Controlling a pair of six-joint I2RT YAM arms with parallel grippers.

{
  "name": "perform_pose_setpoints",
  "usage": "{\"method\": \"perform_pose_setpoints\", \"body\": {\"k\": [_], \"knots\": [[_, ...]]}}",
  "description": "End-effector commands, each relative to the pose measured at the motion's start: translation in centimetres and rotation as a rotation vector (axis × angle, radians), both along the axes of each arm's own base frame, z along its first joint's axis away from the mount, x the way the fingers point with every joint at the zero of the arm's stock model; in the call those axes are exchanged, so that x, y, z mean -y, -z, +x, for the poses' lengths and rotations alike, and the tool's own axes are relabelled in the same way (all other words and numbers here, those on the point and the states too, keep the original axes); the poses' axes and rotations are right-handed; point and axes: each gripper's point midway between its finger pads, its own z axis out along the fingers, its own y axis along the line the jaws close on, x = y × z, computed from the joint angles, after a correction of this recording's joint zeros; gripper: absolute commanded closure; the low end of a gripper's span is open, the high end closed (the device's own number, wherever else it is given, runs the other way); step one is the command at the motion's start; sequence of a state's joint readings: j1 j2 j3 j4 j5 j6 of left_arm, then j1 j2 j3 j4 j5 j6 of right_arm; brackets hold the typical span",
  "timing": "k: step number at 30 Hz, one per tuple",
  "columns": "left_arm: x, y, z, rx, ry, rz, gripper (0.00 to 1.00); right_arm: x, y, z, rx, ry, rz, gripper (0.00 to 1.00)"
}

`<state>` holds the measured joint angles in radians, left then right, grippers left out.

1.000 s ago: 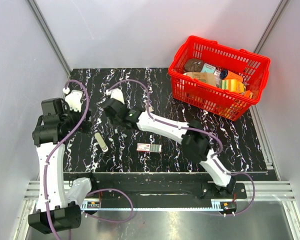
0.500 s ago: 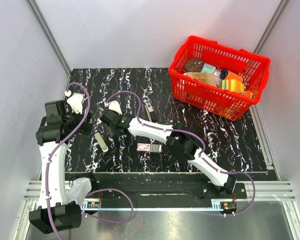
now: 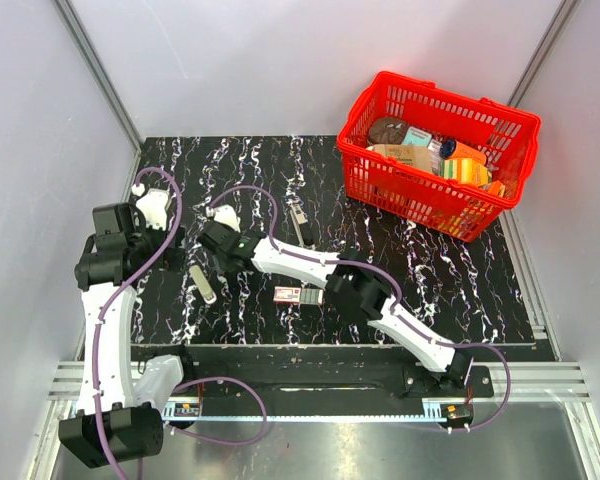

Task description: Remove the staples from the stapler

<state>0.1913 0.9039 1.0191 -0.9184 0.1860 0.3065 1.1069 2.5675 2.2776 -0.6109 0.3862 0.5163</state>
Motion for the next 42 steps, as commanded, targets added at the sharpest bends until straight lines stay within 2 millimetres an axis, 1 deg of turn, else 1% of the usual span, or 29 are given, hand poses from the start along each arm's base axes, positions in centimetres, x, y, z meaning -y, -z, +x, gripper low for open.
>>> {"method": "perform_pose_setpoints", "body": {"k": [1,3,10,14,21,26,29,35,38,42], "knots": [[-0.8,-0.6,0.6,0.055,-0.02,0.034,0.01,-1.9,-1.0,-0.5,0.0,-0.01,0.052,0.44],[-0.9,-0.5,0.6,0.054,-0.021,0.041,0.01,-1.9,-0.8,-0.6,-0.002,-0.009,0.046,0.47],[-1.0,0.0,0.6,0.049,-0.021,0.042,0.01,-1.5,-0.2,-0.8,0.011,-0.01,0.009,0.64],[-1.0,0.2,0.5,0.043,-0.021,0.042,0.01,-1.2,-0.3,-1.1,0.031,-0.019,-0.024,0.67],[-0.9,0.3,0.5,0.045,-0.018,0.038,0.01,-0.6,-0.4,-0.9,0.063,-0.018,-0.065,0.75],[-1.0,0.4,0.2,0.043,-0.022,0.044,0.01,-0.5,-1.0,-0.7,0.084,-0.015,-0.072,0.84],[-1.1,0.5,0.1,0.039,-0.023,0.049,0.01,-0.3,-2.1,-0.2,0.12,-0.015,-0.08,0.86],[-1.3,0.5,-0.4,0.038,-0.023,0.064,0.01,0.8,-7.2,0.7,0.183,0.012,-0.065,0.89],[-1.3,0.4,-0.5,0.046,-0.019,0.071,0.01,1.9,-8.9,0.6,0.177,0.048,-0.058,0.91],[-1.2,0.2,-0.7,0.042,-0.014,0.072,0.01,3.2,-10.6,-0.2,0.127,0.094,-0.027,0.96]]}}
